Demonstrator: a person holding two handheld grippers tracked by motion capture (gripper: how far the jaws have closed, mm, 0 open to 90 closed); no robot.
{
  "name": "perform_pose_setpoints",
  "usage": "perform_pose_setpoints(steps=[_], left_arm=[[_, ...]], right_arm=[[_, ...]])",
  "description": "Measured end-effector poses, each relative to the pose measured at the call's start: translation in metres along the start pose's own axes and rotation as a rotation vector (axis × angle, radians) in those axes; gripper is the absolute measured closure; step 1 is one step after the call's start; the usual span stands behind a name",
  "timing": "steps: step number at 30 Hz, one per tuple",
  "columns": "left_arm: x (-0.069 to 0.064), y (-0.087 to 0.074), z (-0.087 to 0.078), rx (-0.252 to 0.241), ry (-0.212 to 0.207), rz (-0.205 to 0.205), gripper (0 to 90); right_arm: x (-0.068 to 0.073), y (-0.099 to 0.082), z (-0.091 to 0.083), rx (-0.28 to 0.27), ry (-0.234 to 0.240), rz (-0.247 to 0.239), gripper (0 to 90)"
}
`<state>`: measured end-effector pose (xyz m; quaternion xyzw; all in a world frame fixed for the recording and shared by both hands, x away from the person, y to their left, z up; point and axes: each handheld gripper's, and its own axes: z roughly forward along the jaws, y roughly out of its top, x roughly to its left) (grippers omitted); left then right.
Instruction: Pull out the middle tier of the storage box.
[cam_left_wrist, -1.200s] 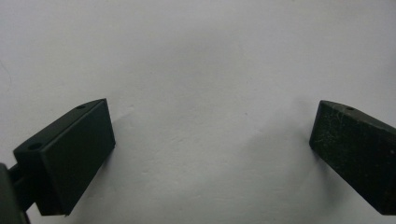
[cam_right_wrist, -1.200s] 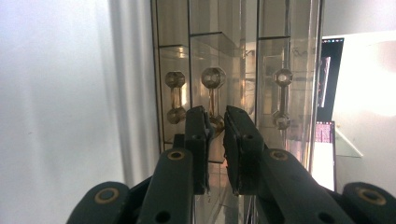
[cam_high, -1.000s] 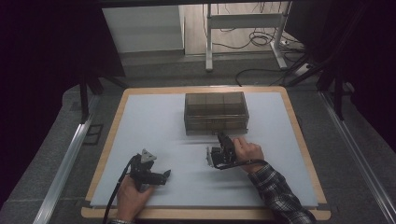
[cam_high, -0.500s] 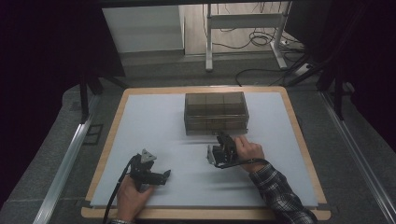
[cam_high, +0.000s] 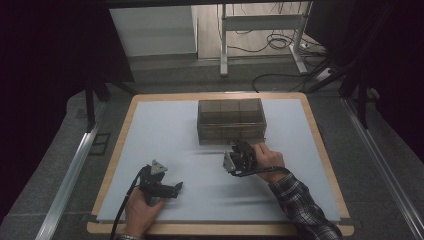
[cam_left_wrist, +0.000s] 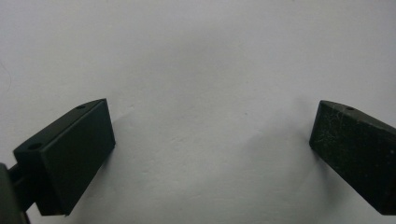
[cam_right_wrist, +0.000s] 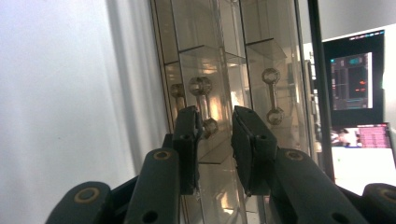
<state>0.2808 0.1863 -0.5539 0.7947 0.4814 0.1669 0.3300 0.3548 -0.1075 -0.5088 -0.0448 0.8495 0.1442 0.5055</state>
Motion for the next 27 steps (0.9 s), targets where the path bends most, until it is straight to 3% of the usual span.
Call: perform_pose_setpoints(steps=[2, 8, 12, 24, 27], left_arm=[[0.0, 0.0, 0.0, 0.004, 0.0, 0.004, 0.0], [0.0, 0.0, 0.0, 0.001, 0.0, 0.001, 0.0], [0.0, 0.0, 0.0, -0.005, 0.0, -0.006, 0.0], [0.0, 0.0, 0.0, -0.006, 0.0, -0.003, 0.0], [0.0, 0.0, 0.0, -0.001, 0.0, 0.002, 0.0]], right_arm=[[-0.004, -0.001, 0.0, -0.013, 0.037, 0.017, 70.8], [-0.011, -0.003, -0.002, -0.034, 0.071, 0.062, 70.3], [-0.018, -0.006, -0.003, -0.044, 0.138, 0.108, 69.8], [-0.034, -0.012, -0.003, -0.084, 0.252, 0.198, 66.9], [-0.039, -0.014, -0.003, -0.092, 0.293, 0.24, 66.6]])
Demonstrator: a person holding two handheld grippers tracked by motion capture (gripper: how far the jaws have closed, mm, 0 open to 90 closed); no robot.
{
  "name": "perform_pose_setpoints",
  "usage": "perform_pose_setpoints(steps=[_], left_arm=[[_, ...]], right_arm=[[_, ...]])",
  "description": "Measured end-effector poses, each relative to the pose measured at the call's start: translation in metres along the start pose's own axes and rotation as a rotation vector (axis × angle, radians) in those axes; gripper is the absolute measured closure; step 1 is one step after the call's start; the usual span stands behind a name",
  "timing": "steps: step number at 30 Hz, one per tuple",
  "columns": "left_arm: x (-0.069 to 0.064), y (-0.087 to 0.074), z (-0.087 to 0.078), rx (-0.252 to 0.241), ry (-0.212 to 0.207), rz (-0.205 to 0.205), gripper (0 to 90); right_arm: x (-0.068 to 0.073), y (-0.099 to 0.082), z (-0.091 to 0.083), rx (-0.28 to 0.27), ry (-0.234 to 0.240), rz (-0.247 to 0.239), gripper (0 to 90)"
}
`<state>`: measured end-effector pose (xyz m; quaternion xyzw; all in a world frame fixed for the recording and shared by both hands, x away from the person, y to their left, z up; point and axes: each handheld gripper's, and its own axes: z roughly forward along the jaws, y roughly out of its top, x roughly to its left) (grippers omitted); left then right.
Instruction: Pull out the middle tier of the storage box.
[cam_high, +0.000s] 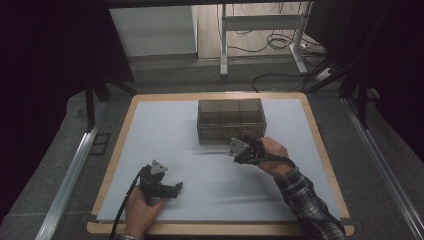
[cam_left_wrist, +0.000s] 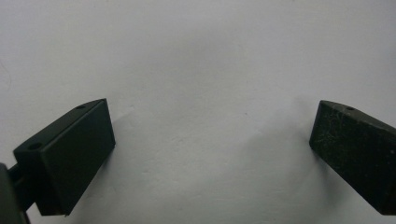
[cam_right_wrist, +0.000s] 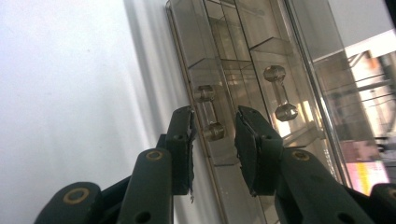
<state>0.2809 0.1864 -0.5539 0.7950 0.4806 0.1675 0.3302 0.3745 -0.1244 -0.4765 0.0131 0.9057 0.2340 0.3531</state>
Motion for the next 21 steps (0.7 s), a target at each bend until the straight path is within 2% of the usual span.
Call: perform_pose_setpoints(steps=[2, 4, 6, 8, 11, 14, 16, 21], left_arm=[[0.0, 0.0, 0.0, 0.001, 0.0, 0.001, 0.0], [0.0, 0.0, 0.0, 0.001, 0.0, 0.001, 0.0], [0.0, 0.0, 0.0, 0.001, 0.0, 0.001, 0.0], [0.0, 0.0, 0.0, 0.001, 0.0, 0.001, 0.0], [0.0, 0.0, 0.0, 0.001, 0.0, 0.001, 0.0], [0.0, 0.0, 0.0, 0.001, 0.0, 0.001, 0.0], [0.0, 0.0, 0.0, 0.001, 0.0, -0.002, 0.0], [0.0, 0.0, 0.0, 0.001, -0.001, -0.002, 0.0]], right_arm=[[-0.005, -0.001, -0.001, -0.01, 0.035, 0.032, 66.3], [-0.007, -0.002, -0.001, -0.01, 0.044, 0.037, 66.3], [-0.011, -0.003, -0.002, -0.022, 0.079, 0.067, 65.6], [-0.013, -0.003, -0.002, -0.023, 0.092, 0.072, 65.3], [-0.02, -0.004, -0.003, -0.028, 0.134, 0.109, 64.5], [-0.023, -0.005, -0.003, -0.027, 0.15, 0.118, 64.1], [-0.029, -0.006, -0.003, -0.027, 0.187, 0.125, 63.1], [-0.039, -0.009, -0.004, -0.04, 0.226, 0.157, 62.5]])
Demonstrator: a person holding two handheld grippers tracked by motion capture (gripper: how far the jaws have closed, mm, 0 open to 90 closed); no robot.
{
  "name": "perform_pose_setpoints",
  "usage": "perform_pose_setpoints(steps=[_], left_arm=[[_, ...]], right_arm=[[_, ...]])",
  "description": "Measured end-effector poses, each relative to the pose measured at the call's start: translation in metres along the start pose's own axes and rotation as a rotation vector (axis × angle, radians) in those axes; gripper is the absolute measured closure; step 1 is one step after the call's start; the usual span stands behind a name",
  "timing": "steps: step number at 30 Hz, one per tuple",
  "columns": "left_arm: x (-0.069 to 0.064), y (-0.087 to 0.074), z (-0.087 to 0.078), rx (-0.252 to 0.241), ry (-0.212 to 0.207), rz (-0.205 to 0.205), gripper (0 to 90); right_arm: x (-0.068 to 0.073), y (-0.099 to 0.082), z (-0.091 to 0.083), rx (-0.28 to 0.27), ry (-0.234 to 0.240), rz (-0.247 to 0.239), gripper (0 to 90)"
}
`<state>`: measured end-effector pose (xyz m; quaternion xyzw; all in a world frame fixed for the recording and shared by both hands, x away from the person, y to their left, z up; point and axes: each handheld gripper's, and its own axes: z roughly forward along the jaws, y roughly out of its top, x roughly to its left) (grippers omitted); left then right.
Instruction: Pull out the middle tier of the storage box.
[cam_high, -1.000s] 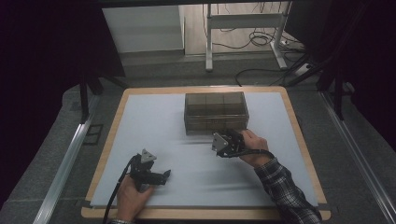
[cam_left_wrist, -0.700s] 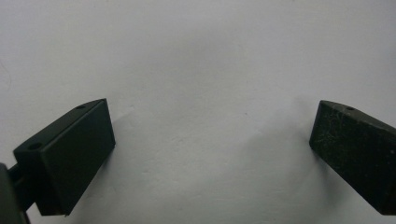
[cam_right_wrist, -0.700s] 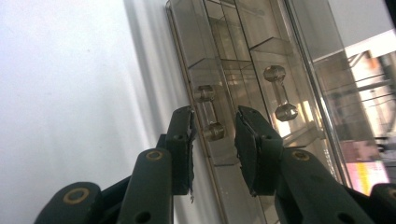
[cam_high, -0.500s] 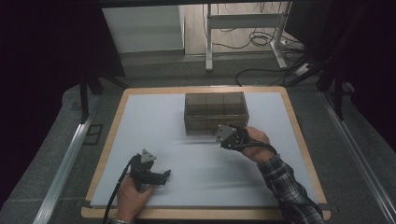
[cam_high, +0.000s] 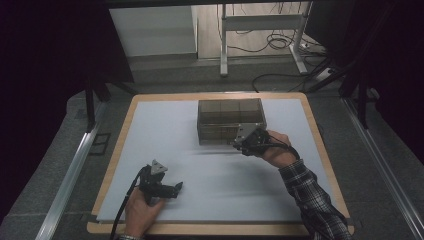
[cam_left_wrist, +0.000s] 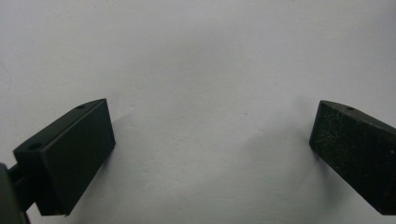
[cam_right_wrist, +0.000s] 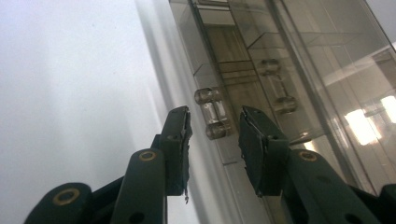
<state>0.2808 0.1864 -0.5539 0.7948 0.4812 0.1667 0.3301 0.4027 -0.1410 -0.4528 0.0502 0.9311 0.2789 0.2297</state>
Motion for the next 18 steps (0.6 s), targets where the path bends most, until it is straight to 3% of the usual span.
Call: perform_pose_setpoints(steps=[18], left_arm=[[0.0, 0.0, 0.0, 0.001, 0.0, 0.002, 0.0]], right_arm=[[-0.037, -0.017, -0.001, 0.027, 0.142, 0.011, 66.0]])
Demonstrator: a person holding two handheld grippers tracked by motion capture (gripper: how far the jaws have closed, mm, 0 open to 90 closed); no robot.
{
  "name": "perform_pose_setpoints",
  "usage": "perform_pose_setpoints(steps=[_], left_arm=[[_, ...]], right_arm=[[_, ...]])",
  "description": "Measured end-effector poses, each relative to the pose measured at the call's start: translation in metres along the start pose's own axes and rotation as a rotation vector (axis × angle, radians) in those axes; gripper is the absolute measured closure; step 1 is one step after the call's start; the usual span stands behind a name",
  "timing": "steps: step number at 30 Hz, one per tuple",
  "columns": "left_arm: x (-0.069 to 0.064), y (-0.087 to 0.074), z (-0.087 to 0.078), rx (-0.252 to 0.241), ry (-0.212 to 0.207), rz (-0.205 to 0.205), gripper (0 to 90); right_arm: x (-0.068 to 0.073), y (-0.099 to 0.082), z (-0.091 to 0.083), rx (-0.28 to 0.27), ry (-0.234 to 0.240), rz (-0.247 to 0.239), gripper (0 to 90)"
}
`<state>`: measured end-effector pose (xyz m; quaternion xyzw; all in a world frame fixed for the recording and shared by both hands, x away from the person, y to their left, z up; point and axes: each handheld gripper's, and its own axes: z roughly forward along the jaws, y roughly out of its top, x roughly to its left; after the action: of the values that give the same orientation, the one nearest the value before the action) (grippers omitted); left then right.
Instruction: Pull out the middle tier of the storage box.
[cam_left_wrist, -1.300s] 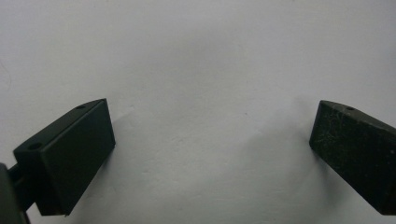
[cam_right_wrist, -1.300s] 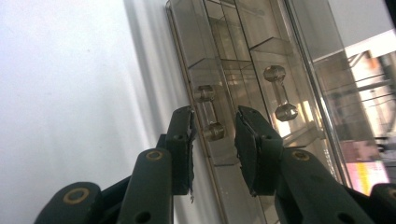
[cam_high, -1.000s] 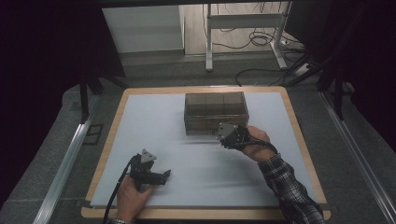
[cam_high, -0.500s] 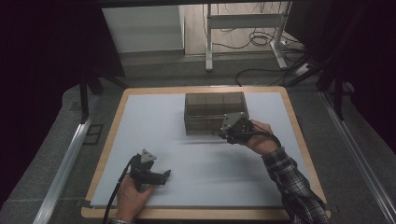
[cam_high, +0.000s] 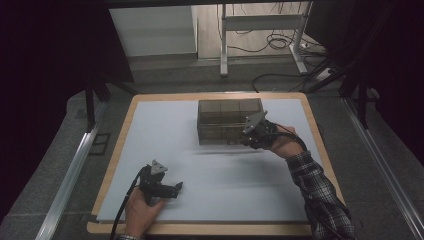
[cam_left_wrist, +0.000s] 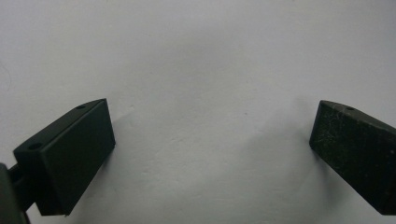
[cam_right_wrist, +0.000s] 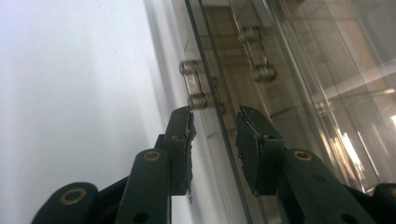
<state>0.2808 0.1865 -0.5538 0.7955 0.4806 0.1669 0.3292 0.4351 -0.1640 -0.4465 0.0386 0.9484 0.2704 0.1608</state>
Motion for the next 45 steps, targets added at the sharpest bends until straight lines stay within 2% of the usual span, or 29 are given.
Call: perform_pose_setpoints(steps=[3, 5, 10, 16, 20, 23, 29, 38, 40, 45], left_arm=[[0.0, 0.0, 0.0, -0.002, 0.0, -0.002, 0.0], [0.0, 0.0, 0.0, -0.002, 0.0, -0.002, 0.0], [0.0, 0.0, 0.0, -0.003, 0.0, -0.003, 0.0], [0.0, 0.0, 0.0, -0.002, 0.0, -0.003, 0.0], [0.0, 0.0, 0.0, -0.002, 0.0, -0.003, 0.0], [0.0, 0.0, 0.0, -0.003, 0.0, -0.003, 0.0], [0.0, 0.0, 0.0, -0.002, 0.0, -0.002, 0.0], [0.0, 0.0, 0.0, 0.002, 0.0, 0.002, 0.0], [0.0, 0.0, 0.0, 0.0, 0.0, 0.0, 0.0], [0.0, 0.0, 0.0, -0.002, 0.0, -0.002, 0.0]], right_arm=[[-0.007, -0.004, 0.001, 0.008, 0.02, 0.003, 67.6], [-0.013, -0.008, 0.004, 0.015, 0.052, -0.002, 68.9], [-0.018, -0.014, 0.011, 0.035, 0.093, -0.013, 71.8], [-0.024, -0.019, 0.015, 0.043, 0.119, -0.015, 77.0], [-0.027, -0.02, 0.018, 0.06, 0.139, -0.036, 80.8], [-0.028, -0.019, 0.019, 0.058, 0.179, -0.053, 82.8], [-0.028, -0.017, 0.019, 0.071, 0.21, -0.081, 85.2], [-0.025, -0.019, 0.015, 0.056, 0.252, -0.092, 86.2], [-0.024, -0.019, 0.013, 0.06, 0.243, -0.096, 86.2], [-0.017, -0.02, 0.009, 0.053, 0.255, -0.113, 86.2]])
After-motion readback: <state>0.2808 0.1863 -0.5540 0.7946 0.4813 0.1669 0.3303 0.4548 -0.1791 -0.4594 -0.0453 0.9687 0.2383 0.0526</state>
